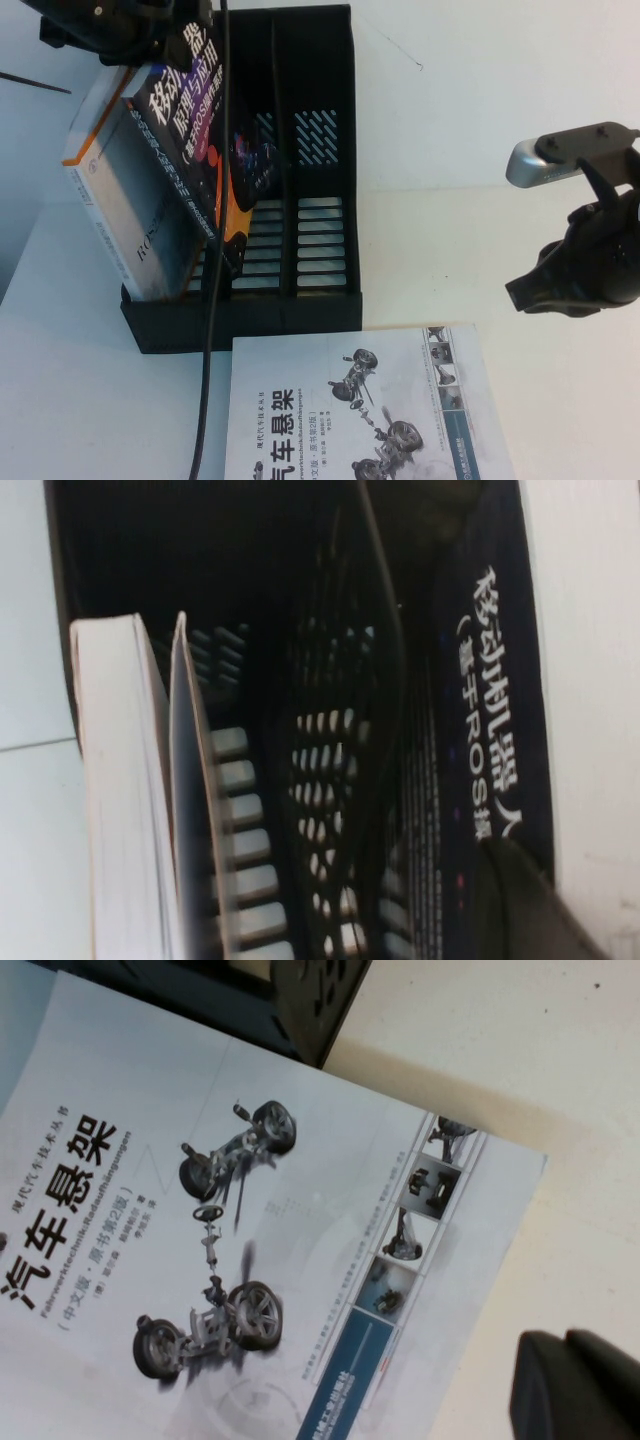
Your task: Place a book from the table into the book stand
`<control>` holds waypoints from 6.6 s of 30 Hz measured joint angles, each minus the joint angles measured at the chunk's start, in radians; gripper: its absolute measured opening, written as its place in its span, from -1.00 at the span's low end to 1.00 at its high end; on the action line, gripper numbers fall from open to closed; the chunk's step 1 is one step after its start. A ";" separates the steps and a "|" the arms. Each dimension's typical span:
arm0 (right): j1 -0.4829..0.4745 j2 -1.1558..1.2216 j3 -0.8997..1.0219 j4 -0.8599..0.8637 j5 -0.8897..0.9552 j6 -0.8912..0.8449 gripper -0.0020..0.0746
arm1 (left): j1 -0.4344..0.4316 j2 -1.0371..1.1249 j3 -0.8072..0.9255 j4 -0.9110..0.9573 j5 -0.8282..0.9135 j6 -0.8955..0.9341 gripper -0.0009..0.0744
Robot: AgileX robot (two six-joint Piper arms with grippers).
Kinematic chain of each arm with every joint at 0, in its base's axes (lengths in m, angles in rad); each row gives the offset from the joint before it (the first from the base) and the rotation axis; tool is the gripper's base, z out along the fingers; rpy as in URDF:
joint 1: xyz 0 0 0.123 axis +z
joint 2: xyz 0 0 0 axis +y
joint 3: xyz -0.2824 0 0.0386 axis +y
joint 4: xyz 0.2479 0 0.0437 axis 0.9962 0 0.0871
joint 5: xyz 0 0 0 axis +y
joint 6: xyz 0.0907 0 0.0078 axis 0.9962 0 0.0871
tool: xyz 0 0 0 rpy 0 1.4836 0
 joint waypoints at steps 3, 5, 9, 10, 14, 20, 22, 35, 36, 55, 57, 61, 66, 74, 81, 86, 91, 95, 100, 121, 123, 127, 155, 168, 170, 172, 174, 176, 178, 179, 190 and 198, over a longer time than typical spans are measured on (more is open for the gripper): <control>0.000 0.000 0.000 -0.002 0.000 0.000 -0.95 | -0.005 0.015 0.000 0.008 -0.009 0.023 -0.68; 0.000 0.000 0.000 -0.001 0.001 0.000 -0.95 | -0.005 0.028 0.000 0.009 -0.009 0.033 -0.68; 0.000 0.000 0.000 -0.001 0.001 0.000 -0.95 | -0.005 0.042 0.000 0.009 -0.003 0.035 -0.68; 0.000 0.000 0.000 -0.001 0.001 0.000 -0.95 | -0.005 0.042 0.000 0.009 -0.003 0.035 -0.68; 0.000 0.000 0.000 -0.001 0.001 0.000 -0.95 | -0.006 0.043 0.000 0.011 -0.003 0.024 -0.68; 0.000 0.000 0.000 -0.001 0.001 0.000 -0.95 | -0.012 0.043 -0.007 0.032 -0.003 -0.016 -0.68; 0.000 0.000 0.000 -0.001 0.001 0.000 -0.95 | -0.012 0.044 -0.024 0.051 0.002 -0.038 -0.68; 0.000 0.000 0.000 -0.001 0.002 0.000 -0.95 | -0.014 0.045 -0.078 0.094 0.032 -0.070 -0.68; 0.000 0.000 0.000 -0.001 0.002 0.000 -0.95 | -0.014 0.045 -0.078 0.103 0.032 -0.080 -0.68; 0.000 0.042 0.000 -0.001 0.008 0.000 -0.95 | -0.022 0.049 -0.118 0.175 0.003 -0.152 -0.68; 0.000 0.042 0.000 -0.001 0.000 0.000 -0.95 | -0.022 0.049 -0.123 0.177 0.003 -0.152 -0.68; 0.000 0.042 0.000 -0.001 -0.011 0.000 -0.95 | -0.022 0.050 -0.154 0.179 0.006 -0.154 -0.68; 0.000 0.042 0.000 -0.002 -0.025 0.000 -0.95 | -0.022 0.050 -0.215 0.183 0.005 -0.156 -0.68; 0.000 0.042 0.000 -0.005 -0.052 0.000 -0.95 | -0.022 0.061 -0.232 0.170 0.064 -0.156 -0.68; 0.000 0.042 0.000 -0.005 -0.060 -0.002 -0.95 | -0.022 0.119 -0.232 0.113 0.098 -0.126 -0.68; 0.000 0.042 0.000 -0.005 -0.060 -0.002 -0.95 | -0.022 0.155 -0.232 0.109 0.101 -0.122 -0.68; 0.000 0.042 0.000 -0.005 -0.064 -0.002 -0.95 | -0.022 0.174 -0.232 0.096 0.081 -0.099 -0.45; 0.000 0.042 0.000 -0.005 -0.072 -0.002 -0.95 | -0.022 0.172 -0.239 0.093 0.055 -0.088 0.08; 0.000 0.042 0.000 -0.007 -0.075 -0.010 -0.95 | -0.022 0.166 -0.239 0.101 0.045 -0.071 0.12; 0.000 -0.220 0.007 -0.168 -0.088 0.043 -0.95 | -0.019 -0.312 -0.235 0.208 0.111 0.048 -0.98; 0.000 -0.283 0.027 -0.215 -0.094 0.076 -0.95 | -0.019 -0.373 -0.194 0.184 0.113 0.075 -0.98; 0.000 -0.429 0.129 -0.338 -0.125 0.184 -0.95 | -0.019 -0.514 -0.029 0.159 0.077 0.097 -0.98; 0.000 -0.918 0.685 -0.466 -0.177 0.489 -0.95 | -0.019 -1.453 1.735 0.120 -1.226 0.107 -0.98; 0.000 -0.918 0.685 -0.466 -0.175 0.491 -0.95 | -0.019 -1.453 1.761 0.118 -1.134 0.107 -0.98; 0.000 -0.918 0.685 -0.466 -0.175 0.491 -0.95 | -0.019 -1.453 1.761 0.118 -1.119 0.107 -0.98; 0.000 -0.918 0.685 -0.466 -0.175 0.491 -0.95 | -0.019 -1.453 1.761 0.118 -1.110 0.107 -0.98; 0.000 -0.918 0.685 -0.466 -0.173 0.491 -0.95 | -0.019 -1.453 1.761 0.118 -1.099 0.107 -0.98; 0.000 -0.918 0.685 -0.466 -0.173 0.491 -0.95 | -0.019 -1.456 1.761 0.118 -1.088 0.107 -0.98; 0.000 -0.918 0.685 -0.466 -0.173 0.491 -0.95 | -0.016 -1.476 1.769 0.118 -1.079 0.107 -0.98; 0.000 -0.918 0.685 -0.466 -0.172 0.491 -0.95 | -0.008 -1.490 1.775 0.118 -1.079 0.107 -0.98; 0.000 -0.918 0.685 -0.466 -0.172 0.491 -0.95 | 0.237 -1.690 1.961 0.126 -1.034 0.131 -0.98; 0.000 -0.918 0.685 -0.466 -0.172 0.491 -0.95 | 0.314 -1.851 2.148 0.094 -1.004 0.131 -0.98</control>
